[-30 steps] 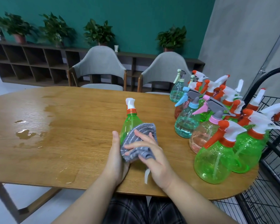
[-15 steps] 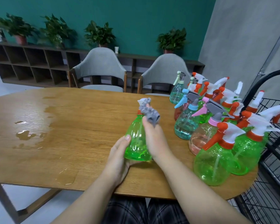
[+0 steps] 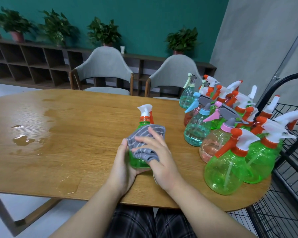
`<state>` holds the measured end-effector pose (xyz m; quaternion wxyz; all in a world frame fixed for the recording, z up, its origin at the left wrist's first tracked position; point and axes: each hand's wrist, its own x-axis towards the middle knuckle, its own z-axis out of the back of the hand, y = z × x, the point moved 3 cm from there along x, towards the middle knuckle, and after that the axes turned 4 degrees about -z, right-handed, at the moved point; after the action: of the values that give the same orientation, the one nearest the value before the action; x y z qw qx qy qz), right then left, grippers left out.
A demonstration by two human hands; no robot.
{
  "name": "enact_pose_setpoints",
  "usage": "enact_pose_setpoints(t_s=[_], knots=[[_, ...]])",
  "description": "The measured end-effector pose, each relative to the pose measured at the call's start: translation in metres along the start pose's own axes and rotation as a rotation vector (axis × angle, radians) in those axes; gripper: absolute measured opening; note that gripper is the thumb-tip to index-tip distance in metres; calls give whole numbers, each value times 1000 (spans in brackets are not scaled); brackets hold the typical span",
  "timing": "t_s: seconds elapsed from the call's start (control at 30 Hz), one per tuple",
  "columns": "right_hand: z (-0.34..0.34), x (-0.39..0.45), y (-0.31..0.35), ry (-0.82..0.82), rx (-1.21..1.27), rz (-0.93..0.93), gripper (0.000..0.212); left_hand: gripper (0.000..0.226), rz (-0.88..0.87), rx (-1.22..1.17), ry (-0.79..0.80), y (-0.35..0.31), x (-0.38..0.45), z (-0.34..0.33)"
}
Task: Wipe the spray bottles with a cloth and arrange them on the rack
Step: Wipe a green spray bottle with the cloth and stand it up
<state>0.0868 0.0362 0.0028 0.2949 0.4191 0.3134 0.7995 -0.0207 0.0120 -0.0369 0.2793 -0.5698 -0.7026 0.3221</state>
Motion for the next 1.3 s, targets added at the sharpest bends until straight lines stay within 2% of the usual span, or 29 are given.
enact_pose_setpoints(t_s=[0.17, 0.23, 0.3, 0.37, 0.4, 0.47, 0.53, 0.6, 0.67, 0.7, 0.73, 0.8, 0.97, 1.07, 1.17, 1.3], knots=[[2, -18, -2, -12, 70, 105, 35, 73, -17, 25, -13, -1, 0, 1], [6, -20, 0, -18, 157, 80, 29, 79, -34, 48, -62, 0, 1, 2], [15, -18, 3, -131, 502, -128, 22, 88, -41, 56, -122, 2, 3, 3], [24, -9, -2, -391, 1045, -486, 23, 80, -62, 46, -157, 4, 5, 6], [27, -5, -6, -500, 1225, -616, 25, 81, -50, 44, -141, 5, 5, 6], [34, 7, -8, -586, 1314, -715, 28, 91, -23, 36, -114, 5, 4, 6], [35, 17, -1, -597, 1228, -649, 31, 90, -5, 23, -122, 4, 3, 5], [29, 23, 9, -509, 1058, -544, 29, 81, 10, 10, -111, 5, 3, 6], [23, 27, 15, -369, 642, -410, 30, 66, 14, 13, -90, 6, 5, 6], [18, 28, 17, -291, 418, -345, 39, 54, 11, 17, -76, 6, 5, 5], [13, 28, 16, -241, 256, -291, 47, 45, 11, 11, -63, 6, 6, 5], [7, 27, 13, -206, 43, -204, 52, 43, 5, -16, -46, 4, 6, 4], [0, 21, 9, -71, -58, -84, 48, 39, 6, -40, -42, 5, 7, 4], [0, 14, 4, -50, -40, -12, 50, 41, 18, -47, -48, 6, 7, 4], [-1, 10, 4, -41, -27, 32, 42, 43, 16, 1, -29, 5, 6, 3], [-5, -2, 3, -35, -43, 106, 38, 60, 29, 39, -6, 2, 6, -1]])
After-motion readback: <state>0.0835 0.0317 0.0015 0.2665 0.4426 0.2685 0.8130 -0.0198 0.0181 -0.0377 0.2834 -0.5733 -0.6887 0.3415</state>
